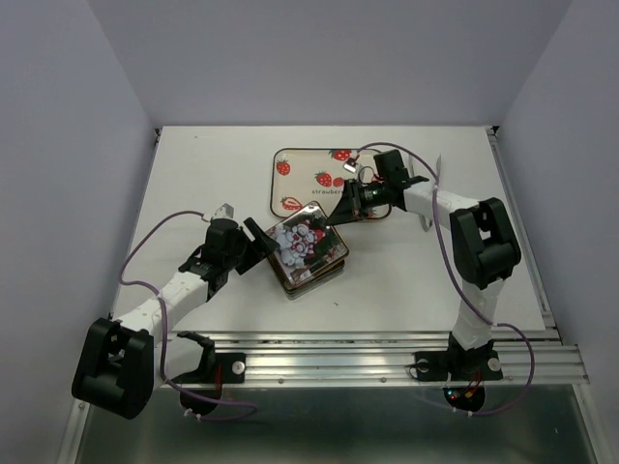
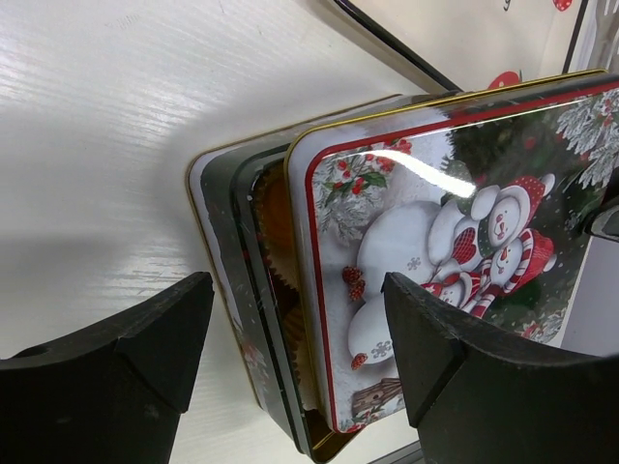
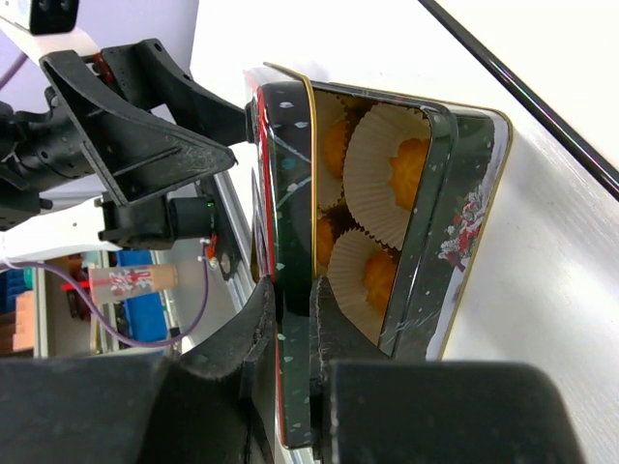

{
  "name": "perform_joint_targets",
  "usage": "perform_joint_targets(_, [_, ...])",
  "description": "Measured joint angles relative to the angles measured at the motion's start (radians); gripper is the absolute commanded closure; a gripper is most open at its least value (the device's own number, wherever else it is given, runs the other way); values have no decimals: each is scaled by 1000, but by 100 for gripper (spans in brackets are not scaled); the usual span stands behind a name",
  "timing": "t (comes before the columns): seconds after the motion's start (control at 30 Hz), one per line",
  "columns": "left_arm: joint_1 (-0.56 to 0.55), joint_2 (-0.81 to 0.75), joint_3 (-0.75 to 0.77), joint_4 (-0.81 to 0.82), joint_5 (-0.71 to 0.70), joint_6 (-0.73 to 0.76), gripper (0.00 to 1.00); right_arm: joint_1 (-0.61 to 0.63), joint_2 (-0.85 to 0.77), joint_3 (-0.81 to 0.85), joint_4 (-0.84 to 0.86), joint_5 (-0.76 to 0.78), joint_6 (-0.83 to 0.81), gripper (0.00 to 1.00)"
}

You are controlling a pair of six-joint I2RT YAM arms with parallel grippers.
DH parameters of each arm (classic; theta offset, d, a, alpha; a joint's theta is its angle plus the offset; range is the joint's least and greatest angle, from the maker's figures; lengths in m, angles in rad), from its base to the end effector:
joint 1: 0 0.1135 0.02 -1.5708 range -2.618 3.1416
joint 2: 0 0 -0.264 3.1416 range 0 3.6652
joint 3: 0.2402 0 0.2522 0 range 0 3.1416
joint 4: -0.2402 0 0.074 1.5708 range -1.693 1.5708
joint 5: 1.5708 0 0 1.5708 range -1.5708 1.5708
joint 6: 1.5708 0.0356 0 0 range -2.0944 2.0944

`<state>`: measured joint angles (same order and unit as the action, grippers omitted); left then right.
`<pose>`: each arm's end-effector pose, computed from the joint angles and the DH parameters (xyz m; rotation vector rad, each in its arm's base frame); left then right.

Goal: Pack the cookies

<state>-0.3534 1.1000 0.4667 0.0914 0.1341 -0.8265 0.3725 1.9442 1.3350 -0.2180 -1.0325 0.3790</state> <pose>0.2112 -0.0830 0.1958 -0.4389 2.1806 -0.8229 0.3745 0.1791 0.2004 -0.5148 2.3624 1.5842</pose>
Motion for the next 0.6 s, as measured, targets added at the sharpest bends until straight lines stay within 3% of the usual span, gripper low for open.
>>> perform_joint_targets(0.6, [0, -47, 0, 0, -4, 19, 17, -19, -14, -83, 303, -93, 214, 99])
